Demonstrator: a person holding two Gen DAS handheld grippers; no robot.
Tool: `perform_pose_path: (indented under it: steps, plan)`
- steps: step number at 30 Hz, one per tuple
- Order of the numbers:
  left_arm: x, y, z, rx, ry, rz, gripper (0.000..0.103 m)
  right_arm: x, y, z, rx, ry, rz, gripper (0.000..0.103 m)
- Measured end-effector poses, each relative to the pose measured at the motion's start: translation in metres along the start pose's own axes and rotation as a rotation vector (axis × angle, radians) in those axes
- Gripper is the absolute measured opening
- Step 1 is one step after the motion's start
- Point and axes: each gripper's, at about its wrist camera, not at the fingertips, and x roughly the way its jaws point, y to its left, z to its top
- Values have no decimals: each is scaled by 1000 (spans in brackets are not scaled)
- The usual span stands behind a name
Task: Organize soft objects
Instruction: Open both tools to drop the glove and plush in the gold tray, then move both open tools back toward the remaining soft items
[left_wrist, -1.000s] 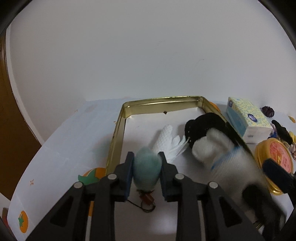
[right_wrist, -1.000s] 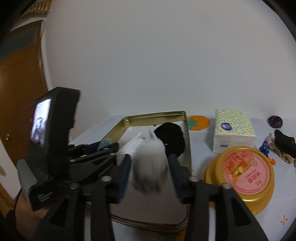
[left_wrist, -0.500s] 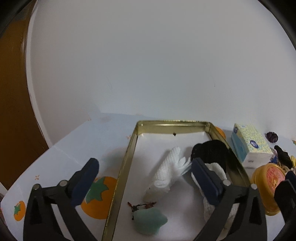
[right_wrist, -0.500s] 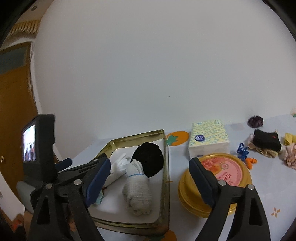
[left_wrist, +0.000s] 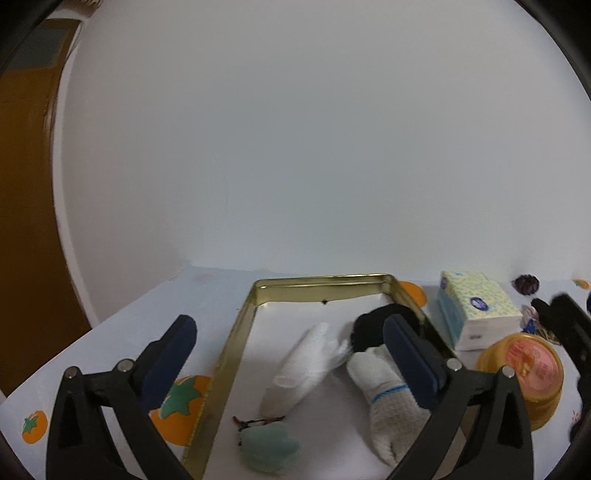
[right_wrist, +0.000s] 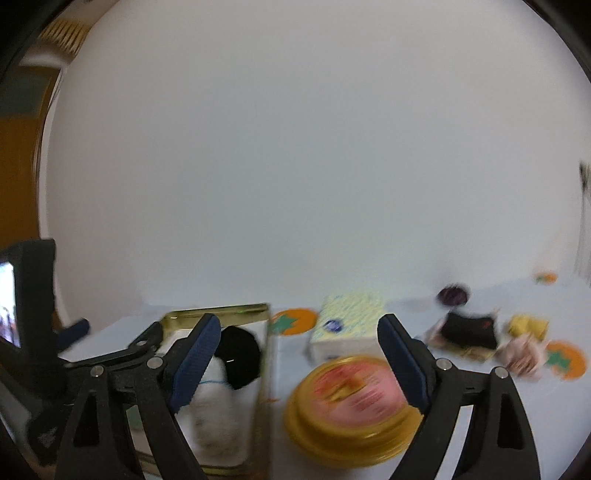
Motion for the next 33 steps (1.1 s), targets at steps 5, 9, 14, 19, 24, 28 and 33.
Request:
perform_pose_path:
  steps: [5,9,14,19,24,28,33]
  plan:
    - [-1,-10,-4,26,5,-33,103,0,-5,1,-28,35,-24,89]
    - [-6,-10,-6,16,-9,-52,103,7,-12,0,-14,76,-21,89]
    - [-6,-12,-5,9,-4,-68,103,5,-20,0,-26,100,-9,89]
    - [-8,-16,-6,5,5,-86,103,1,-40,-1,-15,119,4,89]
    - [-14,-27,-7,21,10,-132,103,-1,-70,0,0,144,-15,89]
    - [-20,-38,-7,40,0,-140,103,-1,-99,0,50,168,-39,89]
    - [-27,-52,-8,68,-7,-148,103,-4,-133,2,104,187,-74,89]
